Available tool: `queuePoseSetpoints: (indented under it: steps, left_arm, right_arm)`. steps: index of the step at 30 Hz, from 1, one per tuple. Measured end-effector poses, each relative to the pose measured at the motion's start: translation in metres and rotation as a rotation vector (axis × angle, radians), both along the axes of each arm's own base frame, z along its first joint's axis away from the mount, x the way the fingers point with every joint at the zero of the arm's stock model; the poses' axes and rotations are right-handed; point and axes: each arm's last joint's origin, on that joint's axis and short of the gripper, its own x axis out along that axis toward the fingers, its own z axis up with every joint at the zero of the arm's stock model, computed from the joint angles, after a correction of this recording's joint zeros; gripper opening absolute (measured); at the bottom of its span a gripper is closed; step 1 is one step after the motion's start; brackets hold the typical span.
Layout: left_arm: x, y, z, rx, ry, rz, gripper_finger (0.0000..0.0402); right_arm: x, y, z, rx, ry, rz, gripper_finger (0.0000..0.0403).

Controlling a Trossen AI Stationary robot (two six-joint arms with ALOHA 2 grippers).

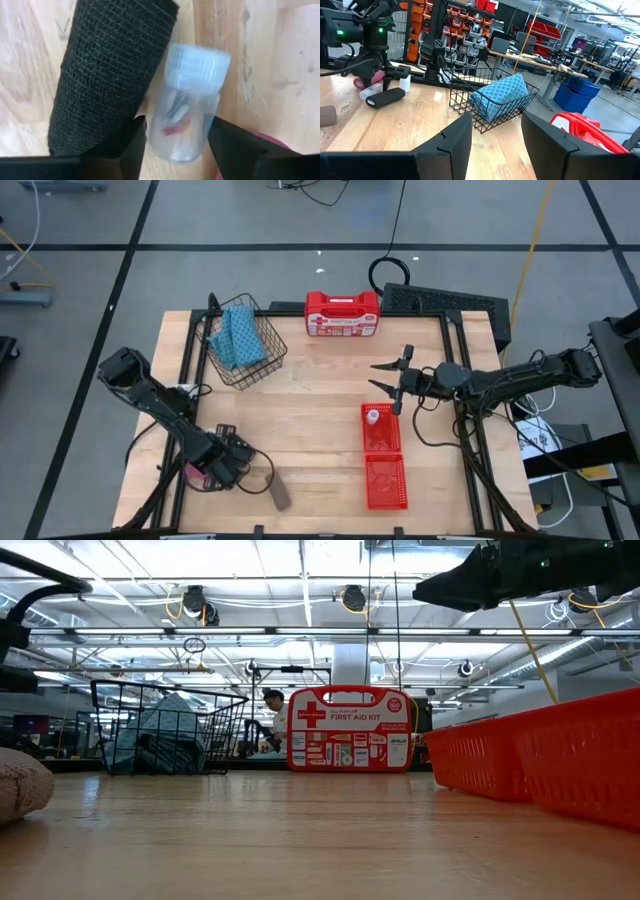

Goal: Pick & Place Medicine items
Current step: Put the bottom white pill bottle into the top red basket

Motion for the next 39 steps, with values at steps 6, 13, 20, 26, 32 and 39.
queuePoseSetpoints:
  steps: [6, 13, 20, 26, 32, 39]
  left_arm:
    - [0.001, 0.000, 0.000, -0.003, -0.005, 0.012, 0.0147]
    - [0.015, 0.004, 0.012, -0.111, -0.107, 0.115, 0.0147]
    - [0.040, 0.025, 0.046, -0.139, -0.484, 0.161, 0.0147]
    - [0.077, 0.051, 0.066, 0.029, -0.945, 0.152, 0.0147]
    - [0.097, 0.079, 0.036, -0.064, -1.299, 0.149, 0.0147]
    - [0.097, 0.112, 0.006, -0.054, -1.454, 0.245, 0.0147]
  right_arm:
    - [0.000, 0.000, 0.000, 0.000, 0.000, 0.000, 0.0160]
    - [0.000, 0.000, 0.000, 0.000, 0.000, 0.000, 0.0160]
    - [0.000, 0.000, 0.000, 0.001, 0.000, 0.000, 0.0160]
    - [0.000, 0.000, 0.000, 0.000, 0.000, 0.000, 0.0160]
    - [0.000, 0.000, 0.000, 0.002, -0.001, 0.000, 0.0160]
    - [0.000, 0.000, 0.001, 0.002, -0.009, 0.000, 0.0160]
